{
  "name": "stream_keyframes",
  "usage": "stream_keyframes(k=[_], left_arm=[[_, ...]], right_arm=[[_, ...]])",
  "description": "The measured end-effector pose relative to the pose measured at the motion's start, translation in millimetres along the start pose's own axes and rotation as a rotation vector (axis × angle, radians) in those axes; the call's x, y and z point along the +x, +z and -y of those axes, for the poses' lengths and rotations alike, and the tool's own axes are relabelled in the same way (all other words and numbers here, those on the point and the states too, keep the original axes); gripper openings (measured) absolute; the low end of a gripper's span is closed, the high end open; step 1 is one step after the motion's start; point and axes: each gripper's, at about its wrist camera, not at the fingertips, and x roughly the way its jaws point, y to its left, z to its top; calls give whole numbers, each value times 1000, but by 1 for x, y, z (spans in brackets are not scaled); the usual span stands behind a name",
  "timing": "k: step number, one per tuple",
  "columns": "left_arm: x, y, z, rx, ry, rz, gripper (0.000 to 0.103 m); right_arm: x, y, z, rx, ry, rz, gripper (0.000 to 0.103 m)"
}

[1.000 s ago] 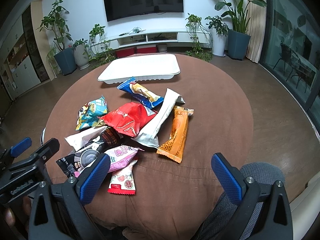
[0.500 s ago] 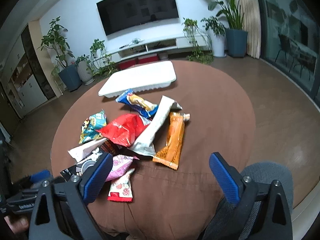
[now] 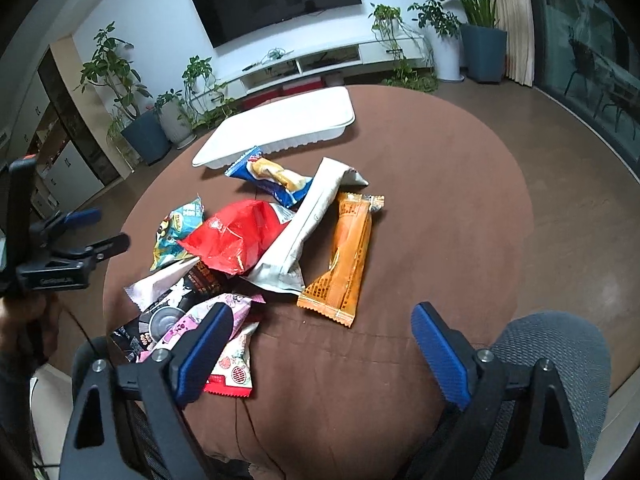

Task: Organize snacks
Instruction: 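Grasp the blue panda bag with the left gripper while the right grasps the orange bar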

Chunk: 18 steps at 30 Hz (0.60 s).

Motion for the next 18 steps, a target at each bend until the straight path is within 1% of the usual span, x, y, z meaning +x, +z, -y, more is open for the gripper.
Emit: stream_keyframes(k=[2,4,5,6,7,9,11,12,16,18], left_arm=[[16,4,1,43,-21,-35,100],[32,9,-1,72,-36,-71,96],[42,10,4,76,-40,-78,90],[49,12,3,79,-53,-94,83],[56,15,1,77,-74,-110,78],[65,17,-3,64,-113,-129,60],[73,18,-4,55,-139,-141,57],[77,17,-3,59,-149,-147,57],[89,16,2,79,-123,-171,57],[93,18,3,75,-126,-174,57]], right_arm=[[3,2,3,5,-1,-5,93],[5,2,5,11,0,-14,93],[6,2,6,14,0,-19,93],[7,2,7,15,1,-23,93],[8,1,7,16,1,-29,93],[10,2,7,14,1,-38,93],[13,4,8,14,-3,-40,93],[13,5,9,16,-6,-42,93],[17,10,12,23,-14,-56,93],[21,15,13,21,-13,-67,93]])
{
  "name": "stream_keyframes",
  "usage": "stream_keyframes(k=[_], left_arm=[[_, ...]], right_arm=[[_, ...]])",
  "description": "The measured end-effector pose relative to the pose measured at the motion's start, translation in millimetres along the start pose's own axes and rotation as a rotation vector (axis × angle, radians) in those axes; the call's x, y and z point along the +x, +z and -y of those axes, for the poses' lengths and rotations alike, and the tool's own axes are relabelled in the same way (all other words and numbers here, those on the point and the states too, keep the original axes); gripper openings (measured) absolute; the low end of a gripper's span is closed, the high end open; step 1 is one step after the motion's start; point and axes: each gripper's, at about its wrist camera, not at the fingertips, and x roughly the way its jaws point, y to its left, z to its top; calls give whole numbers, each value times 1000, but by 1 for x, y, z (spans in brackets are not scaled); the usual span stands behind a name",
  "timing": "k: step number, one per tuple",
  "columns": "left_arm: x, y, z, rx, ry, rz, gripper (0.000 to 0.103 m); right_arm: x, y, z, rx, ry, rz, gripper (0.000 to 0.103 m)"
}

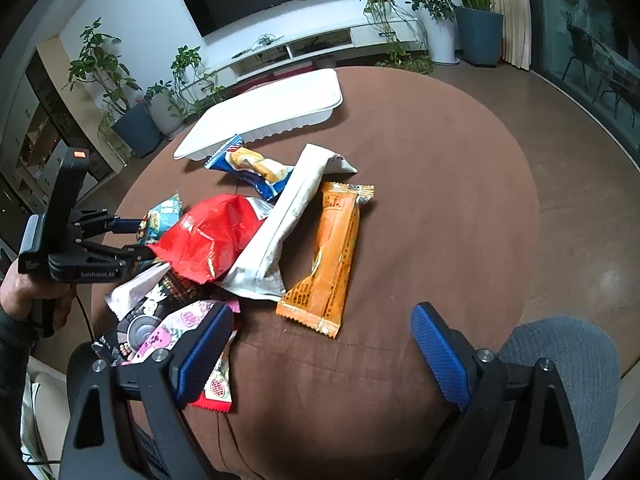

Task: Organize snacks
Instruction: 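Grasp the blue panda bag with the left gripper while the right grasps the orange bar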

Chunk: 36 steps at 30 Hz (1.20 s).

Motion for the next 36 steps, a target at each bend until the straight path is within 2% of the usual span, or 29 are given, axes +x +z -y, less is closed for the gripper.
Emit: stream_keyframes(k=[3,5,9,15,19,26,31,32,35,36], left_arm=[[6,5,-2,-16,-10,1,57],[5,4,-2,-26,-26,1,51],[1,3,-2,-44,-36,11,43],[-2,-2,-8,-106,-63,31,40],[-4,-7,-13,-148,-78,41,39],[-3,-7,-15,-168,-68,34,39],[-3,-7,-14,-175,-54,32,39],[-3,-8,-14,-178,-52,33,39],[-5,-11,-13,-194,-53,39,38],[-5,-12,-14,-200,-55,40,37]], right_arm=[[7,8,2,-5,-10,-20,93],[15,14,4,-4,-21,-52,92],[29,23,6,-14,-33,-94,81],[50,33,10,-3,-21,-150,71],[53,38,7,-25,-35,-142,69],[57,39,-3,-120,-98,-139,59],[56,37,-8,-188,-156,-128,44],[56,36,-9,-199,-165,-124,39],[53,35,-11,-207,-165,-121,25],[52,33,-9,-204,-159,-119,24]])
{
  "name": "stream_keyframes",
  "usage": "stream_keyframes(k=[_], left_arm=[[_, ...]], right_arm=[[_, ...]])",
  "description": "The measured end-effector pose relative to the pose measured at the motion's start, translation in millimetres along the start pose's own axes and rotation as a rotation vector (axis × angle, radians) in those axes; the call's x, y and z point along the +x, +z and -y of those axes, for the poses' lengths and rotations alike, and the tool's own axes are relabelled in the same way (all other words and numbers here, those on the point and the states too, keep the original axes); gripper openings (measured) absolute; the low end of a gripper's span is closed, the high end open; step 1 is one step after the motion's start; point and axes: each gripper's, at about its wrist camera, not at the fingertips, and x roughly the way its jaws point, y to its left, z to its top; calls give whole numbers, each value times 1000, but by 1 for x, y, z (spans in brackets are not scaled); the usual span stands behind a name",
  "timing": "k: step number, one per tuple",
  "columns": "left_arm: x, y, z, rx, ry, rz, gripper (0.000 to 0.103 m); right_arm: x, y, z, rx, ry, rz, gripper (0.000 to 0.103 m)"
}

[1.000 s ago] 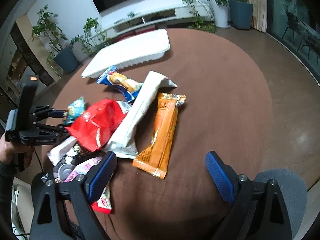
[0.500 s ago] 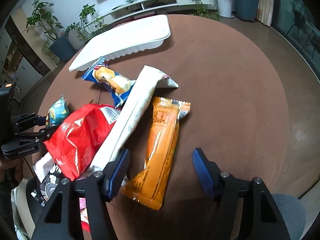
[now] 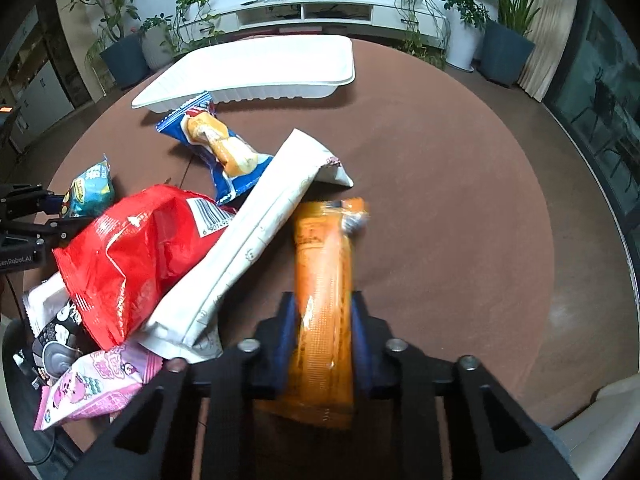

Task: Organize snacks
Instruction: 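Grasp the blue panda bag with the left gripper while the right grasps the orange bar, then carry both snacks to the white tray and open both grippers to release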

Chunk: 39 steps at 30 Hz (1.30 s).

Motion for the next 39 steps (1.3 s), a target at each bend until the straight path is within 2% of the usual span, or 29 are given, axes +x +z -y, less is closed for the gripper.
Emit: stream_keyframes(k=[11,18,22,27,33,37,39], left_arm=[[-12,-16,-19,-86,-12,32,33],[-26,-27,-41,-172,-70,72,33],[-40,-19,-54,-223,-104,114,33],[-57,10,-76,-280,-108,172,33],[-65,62,-95,-298,-113,207,33],[-58,108,-106,-314,-115,209,33],[-49,127,-112,-324,-109,201,33]], right_arm=[[-5,-5,20,98,88,29,23],[-15,0,40,199,187,58,23],[-20,12,56,247,223,81,23],[-19,39,90,311,223,116,23],[-11,98,130,393,252,176,23],[-8,143,122,346,270,204,23],[-2,171,102,284,289,204,23]])
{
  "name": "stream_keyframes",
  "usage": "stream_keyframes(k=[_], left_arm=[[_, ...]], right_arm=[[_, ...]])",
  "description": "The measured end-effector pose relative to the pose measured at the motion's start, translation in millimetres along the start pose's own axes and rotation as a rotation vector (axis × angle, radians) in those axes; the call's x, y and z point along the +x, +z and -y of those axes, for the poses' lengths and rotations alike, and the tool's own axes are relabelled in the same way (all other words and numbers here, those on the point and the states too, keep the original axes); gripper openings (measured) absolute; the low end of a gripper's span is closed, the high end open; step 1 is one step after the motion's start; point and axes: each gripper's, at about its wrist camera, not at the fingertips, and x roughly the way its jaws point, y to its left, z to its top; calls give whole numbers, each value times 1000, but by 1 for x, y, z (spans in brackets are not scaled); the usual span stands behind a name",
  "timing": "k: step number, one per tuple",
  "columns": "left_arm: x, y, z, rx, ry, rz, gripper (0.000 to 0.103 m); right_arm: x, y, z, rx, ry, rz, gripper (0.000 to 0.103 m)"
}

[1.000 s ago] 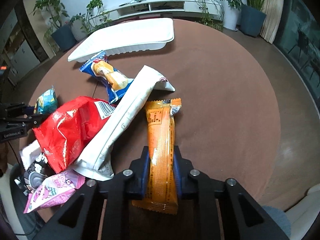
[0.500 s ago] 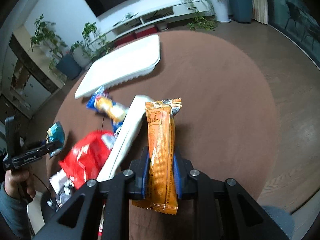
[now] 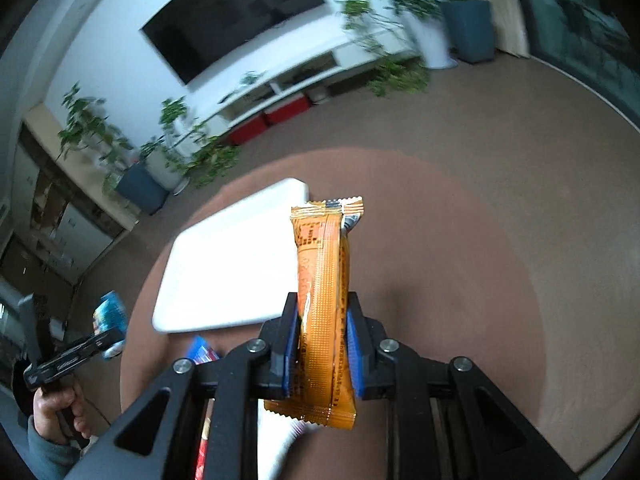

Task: Organize snacks
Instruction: 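Carry both snacks to the white tray and open both grippers to release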

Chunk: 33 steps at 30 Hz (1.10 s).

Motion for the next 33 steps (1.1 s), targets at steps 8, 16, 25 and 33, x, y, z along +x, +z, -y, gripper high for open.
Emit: stream_keyframes(k=[8,16,25,33], left_arm=[[63,46,12,27,56,-68,33],[104,44,24,55,102,-111,33],[125,36,48,106,163,-159,36],[131,25,59,108,177,-166,36]], right_arm=[[91,31,-55,-139,10,-139,23],[147,28,-56,-174,-45,-228,23],[169,24,-43,-172,-92,-285,23],[172,26,-42,-209,-110,-274,24]])
